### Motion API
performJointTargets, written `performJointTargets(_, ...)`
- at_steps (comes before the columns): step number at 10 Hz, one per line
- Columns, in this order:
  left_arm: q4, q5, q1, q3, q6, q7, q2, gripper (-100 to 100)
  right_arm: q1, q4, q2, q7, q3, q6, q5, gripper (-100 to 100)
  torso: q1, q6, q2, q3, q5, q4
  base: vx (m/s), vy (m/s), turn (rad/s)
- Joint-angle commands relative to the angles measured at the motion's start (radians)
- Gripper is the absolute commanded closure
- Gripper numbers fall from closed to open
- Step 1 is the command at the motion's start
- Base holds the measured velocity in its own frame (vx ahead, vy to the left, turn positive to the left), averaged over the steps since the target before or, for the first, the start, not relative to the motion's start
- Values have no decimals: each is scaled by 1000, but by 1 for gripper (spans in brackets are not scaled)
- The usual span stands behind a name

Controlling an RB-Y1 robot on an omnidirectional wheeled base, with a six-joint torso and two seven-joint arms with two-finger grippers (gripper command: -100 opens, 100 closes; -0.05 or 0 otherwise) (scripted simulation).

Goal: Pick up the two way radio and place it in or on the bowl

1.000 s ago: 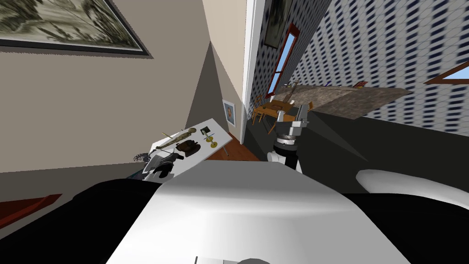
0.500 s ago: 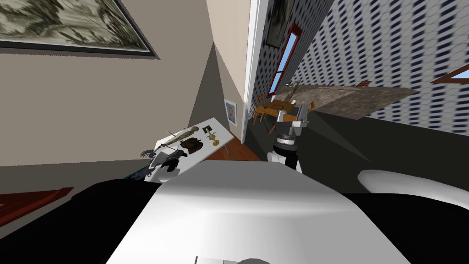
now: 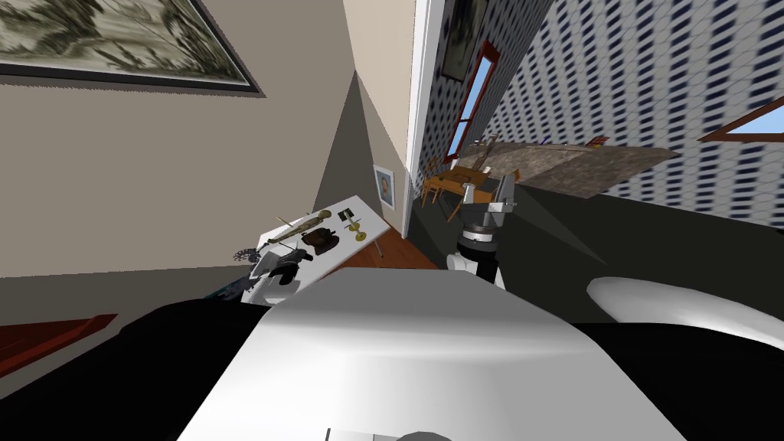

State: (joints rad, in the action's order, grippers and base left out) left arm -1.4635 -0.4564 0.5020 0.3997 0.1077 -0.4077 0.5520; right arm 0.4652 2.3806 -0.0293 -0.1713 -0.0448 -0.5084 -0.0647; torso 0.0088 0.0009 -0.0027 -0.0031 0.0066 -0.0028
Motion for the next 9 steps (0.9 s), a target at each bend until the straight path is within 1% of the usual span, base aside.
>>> performJointTargets(1, -17, 1, 27, -14, 18, -15, 40, 100, 0, 0, 0, 0, 0, 0, 0, 0, 0, 0, 0, 0, 0, 0, -116, -57, -55)
performJointTargets(4, -35, 4, 59, -34, 40, -37, 95, 100, 0, 0, 0, 0, 0, 0, 0, 0, -1, 0, 2, 1, 0, 0, -106, -61, -44)
performJointTargets(7, -53, 9, 93, -55, 63, -60, 154, 100, 0, 0, 0, 0, 0, 0, 0, 0, -4, 0, -1, -1, -2, -1, -76, -82, -39)
performJointTargets(9, -65, 15, 117, -68, 78, -72, 192, 100, 0, 0, 0, 0, 0, 0, 0, 0, -2, 0, -1, -1, -2, -1, -95, -42, -40)
